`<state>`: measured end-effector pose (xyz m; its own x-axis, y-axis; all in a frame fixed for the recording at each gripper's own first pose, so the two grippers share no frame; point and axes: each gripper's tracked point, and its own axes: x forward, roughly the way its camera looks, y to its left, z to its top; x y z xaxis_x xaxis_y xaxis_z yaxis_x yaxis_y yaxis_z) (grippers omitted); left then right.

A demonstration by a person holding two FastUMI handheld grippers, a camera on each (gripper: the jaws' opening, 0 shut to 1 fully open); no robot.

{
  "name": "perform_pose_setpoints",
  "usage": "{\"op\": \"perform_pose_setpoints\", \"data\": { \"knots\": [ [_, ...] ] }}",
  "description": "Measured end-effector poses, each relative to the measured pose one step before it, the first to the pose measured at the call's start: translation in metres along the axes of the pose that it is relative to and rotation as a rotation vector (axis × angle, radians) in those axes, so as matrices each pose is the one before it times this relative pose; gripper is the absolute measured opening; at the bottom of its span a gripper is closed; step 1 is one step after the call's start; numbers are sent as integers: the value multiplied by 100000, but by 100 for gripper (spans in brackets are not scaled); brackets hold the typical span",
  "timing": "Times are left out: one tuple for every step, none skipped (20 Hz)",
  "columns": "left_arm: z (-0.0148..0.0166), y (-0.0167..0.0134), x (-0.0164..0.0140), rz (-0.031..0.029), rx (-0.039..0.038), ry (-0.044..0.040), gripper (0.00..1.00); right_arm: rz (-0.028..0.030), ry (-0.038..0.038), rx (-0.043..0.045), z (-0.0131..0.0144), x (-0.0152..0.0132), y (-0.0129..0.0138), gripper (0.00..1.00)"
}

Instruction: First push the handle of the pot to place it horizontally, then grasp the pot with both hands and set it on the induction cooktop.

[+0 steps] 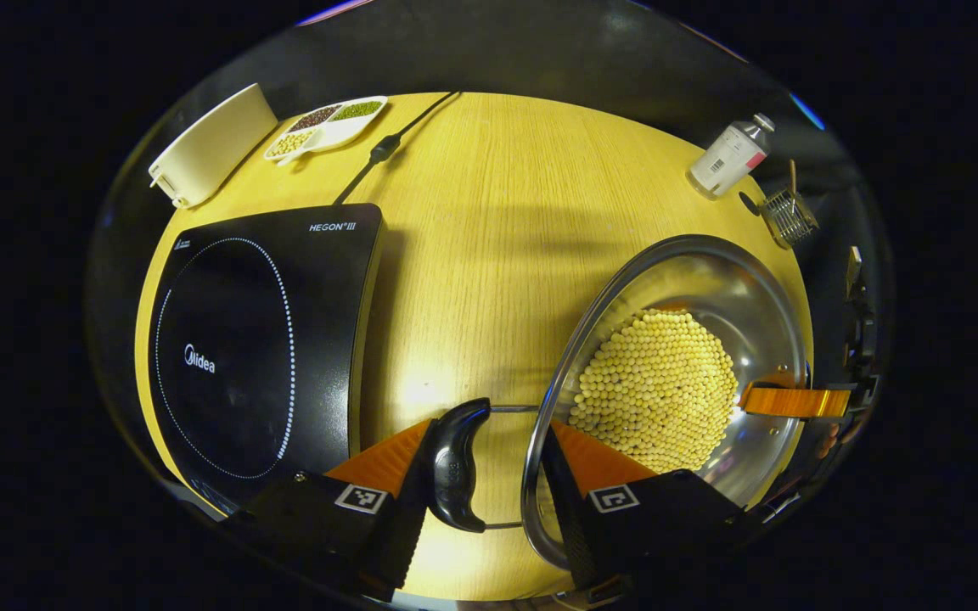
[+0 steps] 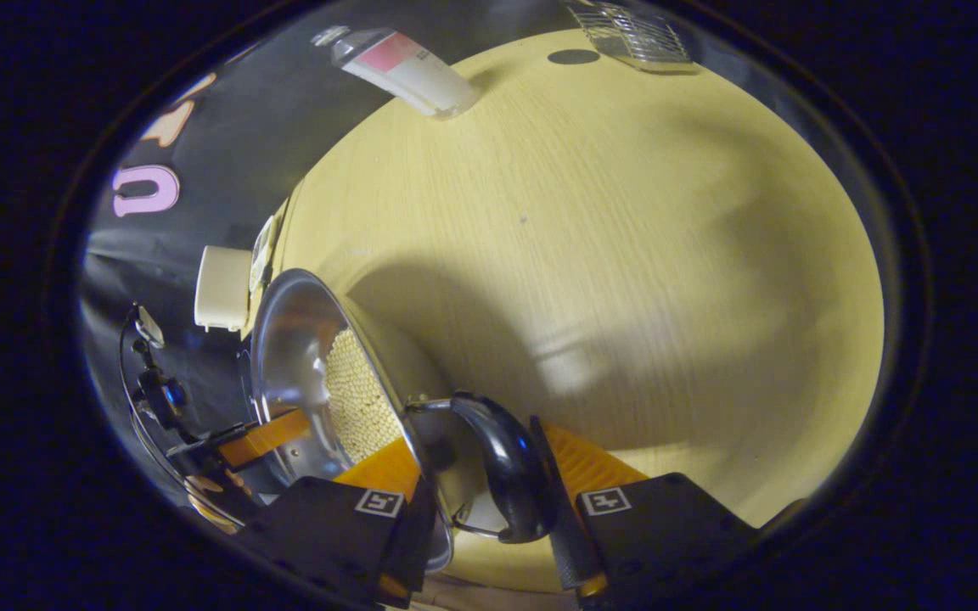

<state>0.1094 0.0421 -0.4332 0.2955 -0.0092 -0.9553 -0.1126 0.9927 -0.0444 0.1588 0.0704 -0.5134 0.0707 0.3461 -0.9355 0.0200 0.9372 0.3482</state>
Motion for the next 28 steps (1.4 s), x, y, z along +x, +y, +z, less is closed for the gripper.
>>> {"op": "perform_pose_setpoints", "data": {
  "knots": [
    [0,-4,-23,-209,-251,448,71,660,103,-350,64,-93,147,58],
    [21,-22,30,-257,-408,127,70,365,-450,-290,420,178,17,57],
    [52,-18,-59,-156,-421,-144,70,173,-134,-585,-508,-85,25,53],
    [-31,15,30,-52,-145,-45,69,-171,-36,-83,28,29,10,53],
    [-52,-49,-71,-102,-91,-9,69,-312,-185,-10,84,15,-27,53],
    [22,-72,-43,-451,-256,-137,67,-294,-143,-178,-43,-72,-67,52],
    [-238,-124,-9,-928,-528,444,67,-206,-15,-208,76,-49,-117,52],
    [-241,-225,-153,-1293,-1143,569,66,-239,195,-396,-141,-119,-149,52],
    [-323,-245,-104,-1083,-1037,365,65,-330,448,-427,-56,-92,-266,53],
    [-348,-278,-239,-743,-614,876,66,-268,425,-494,-234,-230,-236,52],
    [-363,-255,-238,-569,-133,522,64,-365,625,-542,-222,-200,-277,52],
    [-203,-229,-235,-414,176,446,63,-538,330,-829,-152,-108,-266,52],
    [-264,-163,-72,-192,336,492,65,-863,310,-969,-238,-182,-192,58],
    [-145,-153,-154,50,674,308,63,-983,87,-851,-122,-215,-259,58],
    [-111,-143,-122,192,960,158,63,-878,-119,-821,-255,-199,-108,58],
    [-64,-145,-136,283,928,119,63,-793,-137,-664,-74,-192,-156,53],
    [-27,-60,-119,196,900,-138,63,-624,-412,-293,-110,-222,-88,52],
    [32,-68,-179,166,704,-211,63,-242,-207,117,-36,-173,41,53],
    [48,-134,-185,50,497,-615,65,72,-427,234,135,-190,16,53],
    [126,-40,-221,-13,375,-782,63,163,-676,128,147,-195,71,53],
    [60,-84,-246,46,446,-562,62,145,-528,-78,-133,-385,86,53],
    [32,-26,-225,102,390,-383,62,86,-350,-254,-79,-219,47,53],
    [-77,-78,-245,85,362,54,64,45,-95,-142,-50,-211,43,53],
    [-54,-16,-205,14,194,-95,64,15,-161,-76,-56,-164,39,53],
    [-134,-52,-234,41,37,-31,64,-64,-203,-216,-57,-194,41,53],
    [-154,18,-214,-2,27,177,64,-96,-302,-202,-26,-180,12,53],
    [-175,-32,-262,-21,-29,12,64,-1,-99,-120,-215,-195,57,53],
    [-132,2,-271,-9,-90,28,62,14,-123,-126,-187,-234,106,53]
  ]
}}
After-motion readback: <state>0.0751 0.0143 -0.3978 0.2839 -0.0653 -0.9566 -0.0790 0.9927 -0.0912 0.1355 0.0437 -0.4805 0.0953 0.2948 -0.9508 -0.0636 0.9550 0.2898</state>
